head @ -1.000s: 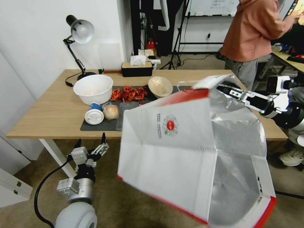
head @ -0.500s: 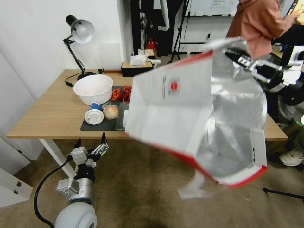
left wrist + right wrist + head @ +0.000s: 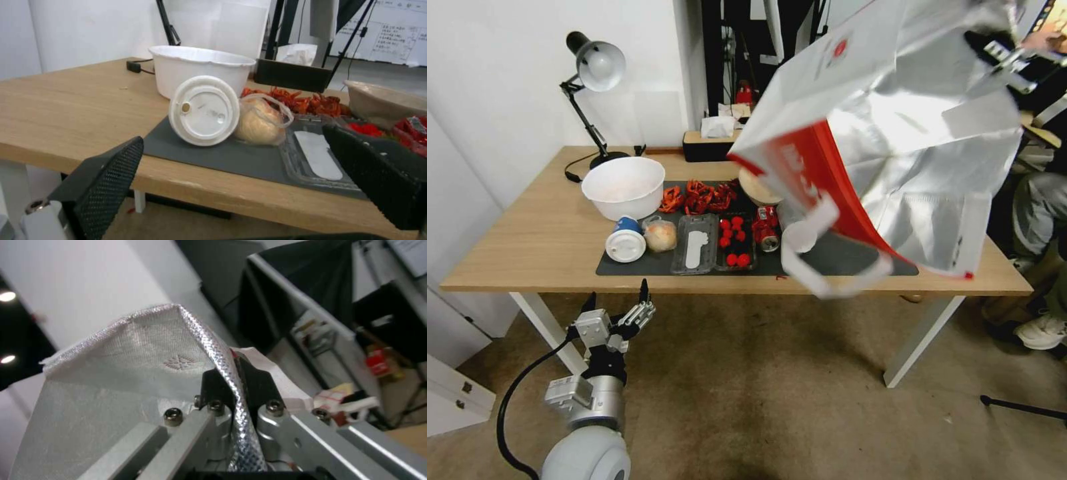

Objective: Pick up the food delivery bag from the floor and place it on the table.

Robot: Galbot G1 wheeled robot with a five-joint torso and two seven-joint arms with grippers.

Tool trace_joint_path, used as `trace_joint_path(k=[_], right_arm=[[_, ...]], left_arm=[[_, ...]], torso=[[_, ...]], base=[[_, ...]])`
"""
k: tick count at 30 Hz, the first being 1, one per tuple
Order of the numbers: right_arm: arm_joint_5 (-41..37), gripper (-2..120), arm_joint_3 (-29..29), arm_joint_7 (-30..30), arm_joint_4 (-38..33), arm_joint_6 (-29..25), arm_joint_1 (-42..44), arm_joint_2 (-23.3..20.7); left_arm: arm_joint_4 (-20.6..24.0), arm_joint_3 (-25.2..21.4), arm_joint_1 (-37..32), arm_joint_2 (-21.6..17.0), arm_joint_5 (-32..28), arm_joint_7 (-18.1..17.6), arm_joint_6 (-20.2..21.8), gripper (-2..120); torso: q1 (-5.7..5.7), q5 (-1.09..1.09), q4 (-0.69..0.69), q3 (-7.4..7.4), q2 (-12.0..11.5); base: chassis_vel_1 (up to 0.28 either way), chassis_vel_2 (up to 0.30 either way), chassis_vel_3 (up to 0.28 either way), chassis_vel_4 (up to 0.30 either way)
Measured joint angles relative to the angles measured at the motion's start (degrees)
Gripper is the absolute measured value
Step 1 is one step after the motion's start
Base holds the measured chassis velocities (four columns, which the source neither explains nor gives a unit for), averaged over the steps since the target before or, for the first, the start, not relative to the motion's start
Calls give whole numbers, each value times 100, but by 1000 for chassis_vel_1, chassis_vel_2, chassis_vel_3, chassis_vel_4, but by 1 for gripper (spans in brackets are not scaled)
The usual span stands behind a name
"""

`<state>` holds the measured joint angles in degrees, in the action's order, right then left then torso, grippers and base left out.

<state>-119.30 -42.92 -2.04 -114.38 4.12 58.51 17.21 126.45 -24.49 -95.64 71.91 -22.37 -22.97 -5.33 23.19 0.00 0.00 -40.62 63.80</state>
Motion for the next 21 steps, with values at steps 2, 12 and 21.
trace_joint_path(k=[2, 12, 21], right_arm=[[16, 0, 13, 79, 16, -15, -17, 25], [280, 0, 268, 1005, 381, -180, -231, 488], [493, 0, 448, 1265, 526, -88, -221, 778]], left_arm=[[-1, 1, 0, 0, 1, 0, 0, 100], [-18, -6, -11, -14, 32, -18, 4, 100], [-33, 14, 4, 2, 65, -31, 35, 100]], torso=[[0, 0, 0, 0, 0], [0, -1, 0, 0, 0], [0, 0, 0, 0, 0]], base=[[0, 0, 0, 0], [0, 0, 0, 0], [0, 0, 0, 0]])
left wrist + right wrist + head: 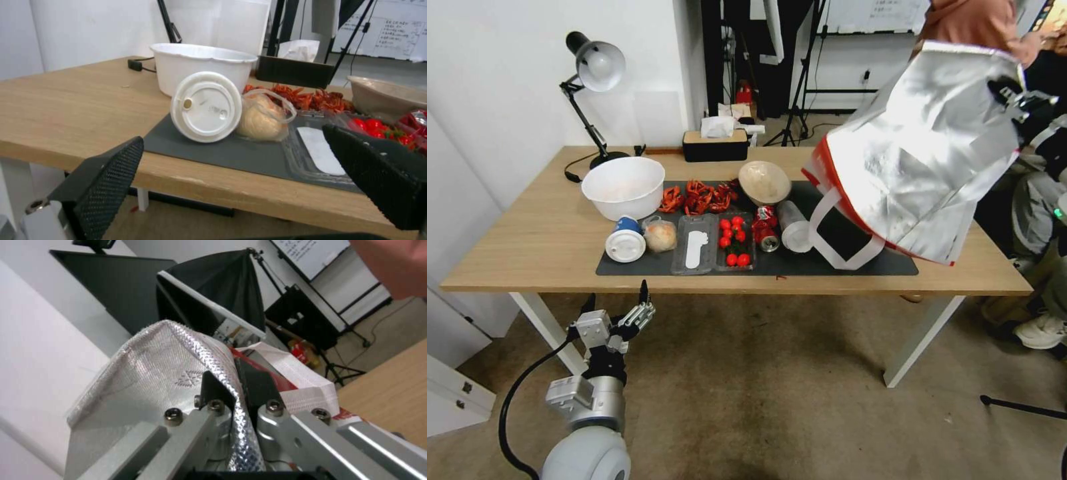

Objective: Pick up the food delivery bag from the floor and place it on the table.

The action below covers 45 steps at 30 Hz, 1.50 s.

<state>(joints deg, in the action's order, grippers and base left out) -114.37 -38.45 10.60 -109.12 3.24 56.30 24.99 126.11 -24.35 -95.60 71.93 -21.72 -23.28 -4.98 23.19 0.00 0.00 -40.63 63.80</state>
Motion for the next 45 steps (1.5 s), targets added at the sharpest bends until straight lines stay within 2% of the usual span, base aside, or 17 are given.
trace_joint_path(k=[18, 26, 43, 44, 45], right_arm=[[87, 0, 198, 748, 493, 589, -200, -31], [154, 0, 586, 1139, 822, 913, -640, -36], [262, 0, 1054, 1561, 1141, 1307, -1310, -38], [278, 1, 1070, 1567, 1145, 1321, -1315, -38], [314, 7, 1105, 1569, 1154, 1348, -1331, -28]], left_arm=[[-20, 14, 29, -25, 19, -4, 28, 100], [-20, 8, 33, -23, 18, -8, 34, 100], [22, -19, 18, 0, 12, -23, 32, 100], [27, -20, 19, -1, 8, -24, 32, 100], [44, -22, 25, 0, 1, -29, 34, 100]], torso=[[0, 0, -1, 0, 0], [0, 0, 0, 0, 0], [0, 0, 0, 0, 0], [0, 0, -1, 0, 0], [0, 0, 0, 0, 0]], base=[[0, 0, 0, 0], [0, 0, 0, 0], [0, 0, 0, 0], [0, 0, 0, 0], [0, 0, 0, 0]])
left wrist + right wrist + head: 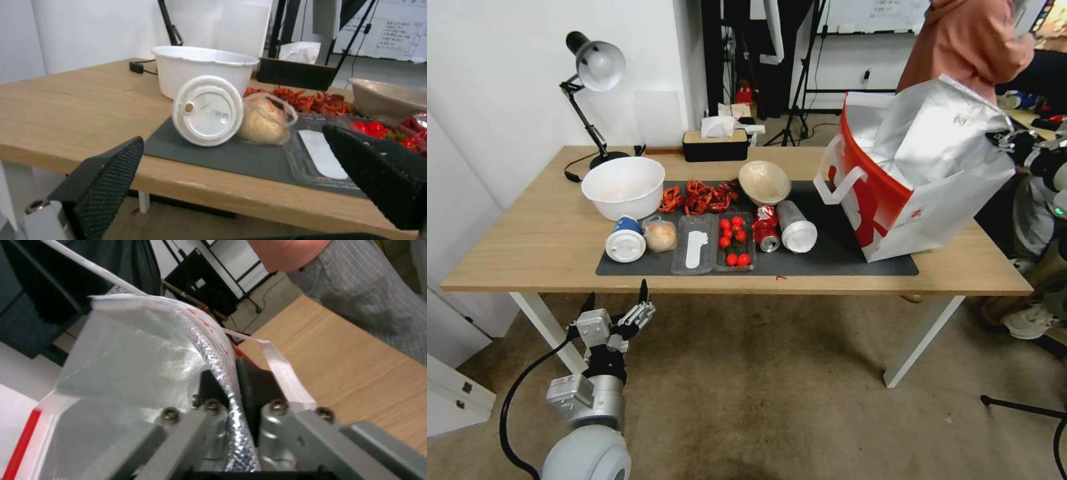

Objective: Pick up the food delivery bag from the floor and place it on the table.

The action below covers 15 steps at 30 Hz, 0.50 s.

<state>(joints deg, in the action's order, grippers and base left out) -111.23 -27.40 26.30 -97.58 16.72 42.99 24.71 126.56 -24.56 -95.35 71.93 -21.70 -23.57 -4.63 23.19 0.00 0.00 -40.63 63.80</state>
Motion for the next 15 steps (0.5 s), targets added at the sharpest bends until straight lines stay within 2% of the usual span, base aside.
trace_joint_path(k=[3, 4, 6, 9, 11, 13, 15], right_arm=[[18, 14, 44, 6, 8, 15, -31, 18], [39, 22, 105, 19, 21, 27, -89, 26], [70, 26, 146, 27, 31, 28, -129, 30], [128, 41, 283, 63, 49, 34, -260, 31], [145, 42, 310, 69, 49, 36, -285, 31], [257, 56, 422, 107, 58, 35, -361, 39], [278, 58, 435, 114, 59, 34, -368, 45]], left_arm=[[16, 0, -1, 3, -2, -5, 8, 100], [23, -1, -8, 5, -1, -10, 9, 100], [28, -1, -13, 6, -1, -11, 10, 100], [42, -7, -23, 6, 1, -18, 11, 100], [42, -10, -24, 6, 1, -19, 11, 100], [42, -13, -27, 4, 2, -24, 11, 100], [42, -13, -27, 4, 2, -24, 11, 100]], torso=[[0, 0, 0, 0, 0], [0, 0, 0, 0, 0], [0, 0, 0, 0, 0], [0, 0, 0, 0, 0], [0, 0, 0, 0, 0], [0, 1, 0, 0, 0], [0, 1, 0, 0, 0]], base=[[0, 0, 0, 0], [0, 0, 0, 0], [0, 0, 0, 0], [0, 0, 0, 0], [0, 0, 0, 0], [0, 0, 0, 0], [0, 0, 0, 0]])
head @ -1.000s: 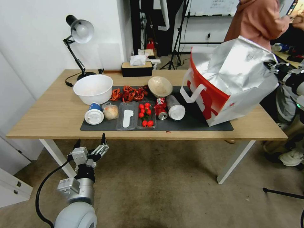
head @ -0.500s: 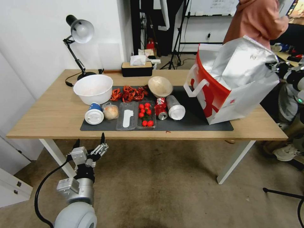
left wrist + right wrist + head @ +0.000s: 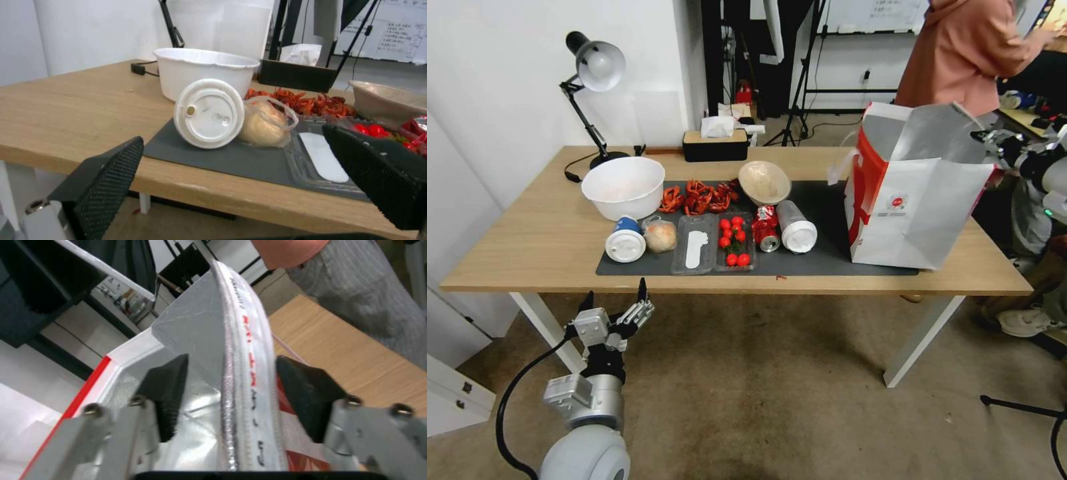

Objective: Pick up the food delivery bag from the floor and place it on the table.

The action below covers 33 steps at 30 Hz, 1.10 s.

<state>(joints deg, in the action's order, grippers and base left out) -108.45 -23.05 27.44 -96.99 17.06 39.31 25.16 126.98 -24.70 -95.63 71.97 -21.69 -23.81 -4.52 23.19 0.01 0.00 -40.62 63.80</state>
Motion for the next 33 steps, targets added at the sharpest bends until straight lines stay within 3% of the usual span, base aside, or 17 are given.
trace_joint_path(k=[2, 4, 10, 19, 27, 33], right_arm=[[168, 71, 54, 33, -7, -1, -14, 35], [231, 73, 58, 33, -14, -1, -9, 38], [1170, 98, 96, 4, -179, -121, 117, 38], [2297, 100, 92, -395, -448, -249, 333, -26], [3729, 100, 88, -945, -919, -887, 548, -75], [4130, 100, -133, -1012, -1108, -971, 820, -186]], left_arm=[[0, -1, 0, -6, 1, -5, -2, 100], [0, -1, 1, -9, 1, -7, -2, 100], [-19, -3, 2, -32, -6, -27, -7, 100], [-19, 5, 17, -47, -24, -44, -6, 100], [4, 7, 0, -45, -29, -48, -23, 100], [61, 8, -44, -25, -20, -48, -31, 100]], torso=[[0, -1, 0, 0, 0], [0, -1, 0, 0, 0], [0, -1, 0, 0, 0], [0, -1, 0, 0, 0], [0, 0, 1, 0, 0], [0, -1, 0, 0, 0]], base=[[0, 0, 0, 0], [0, 0, 0, 0], [0, 0, 0, 0], [0, 0, 0, 0], [0, 0, 0, 0], [0, 0, 0, 0]])
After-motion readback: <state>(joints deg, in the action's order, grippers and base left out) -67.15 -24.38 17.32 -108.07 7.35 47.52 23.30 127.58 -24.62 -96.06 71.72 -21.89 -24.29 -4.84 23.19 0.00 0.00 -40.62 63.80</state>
